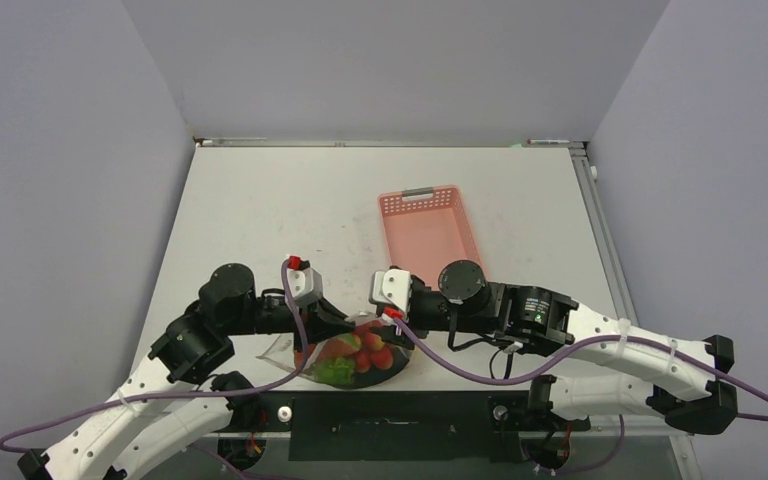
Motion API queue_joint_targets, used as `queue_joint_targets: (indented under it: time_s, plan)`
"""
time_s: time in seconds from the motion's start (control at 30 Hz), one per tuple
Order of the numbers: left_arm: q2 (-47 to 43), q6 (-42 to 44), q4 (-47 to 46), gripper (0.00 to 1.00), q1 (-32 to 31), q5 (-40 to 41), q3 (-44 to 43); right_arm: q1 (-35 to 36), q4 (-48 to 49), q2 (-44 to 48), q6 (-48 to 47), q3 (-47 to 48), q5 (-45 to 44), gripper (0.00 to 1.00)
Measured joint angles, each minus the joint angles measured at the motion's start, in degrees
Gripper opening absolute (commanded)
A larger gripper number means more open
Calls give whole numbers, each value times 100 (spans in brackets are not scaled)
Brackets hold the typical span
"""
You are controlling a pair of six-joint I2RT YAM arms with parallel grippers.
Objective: Place the food in the zip-top bag and seal the zipper
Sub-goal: Zip the zipper food storage bag at the center of the board.
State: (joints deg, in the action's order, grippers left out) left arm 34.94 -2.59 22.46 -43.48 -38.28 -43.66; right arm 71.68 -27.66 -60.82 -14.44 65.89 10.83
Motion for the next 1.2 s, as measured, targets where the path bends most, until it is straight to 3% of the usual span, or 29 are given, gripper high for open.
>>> queue_joint_targets:
  time_s: [0.17, 0.43, 0.8, 1.2]
  plan:
    - [-66, -109, -2, 0, 0, -127, 0, 0, 315, 142, 42, -299, 254, 52]
    - [-76, -214, -22, 0, 0, -328, -11, -2, 734, 125, 188, -365, 684, 32]
    - [-173, -282, -83, 0, 0, -409, -11, -42, 835, -46, 256, -365, 927, 28]
    - [-234, -345, -238, 0, 0, -483, -11, -48, 859, -48, 319, -365, 1075, 6]
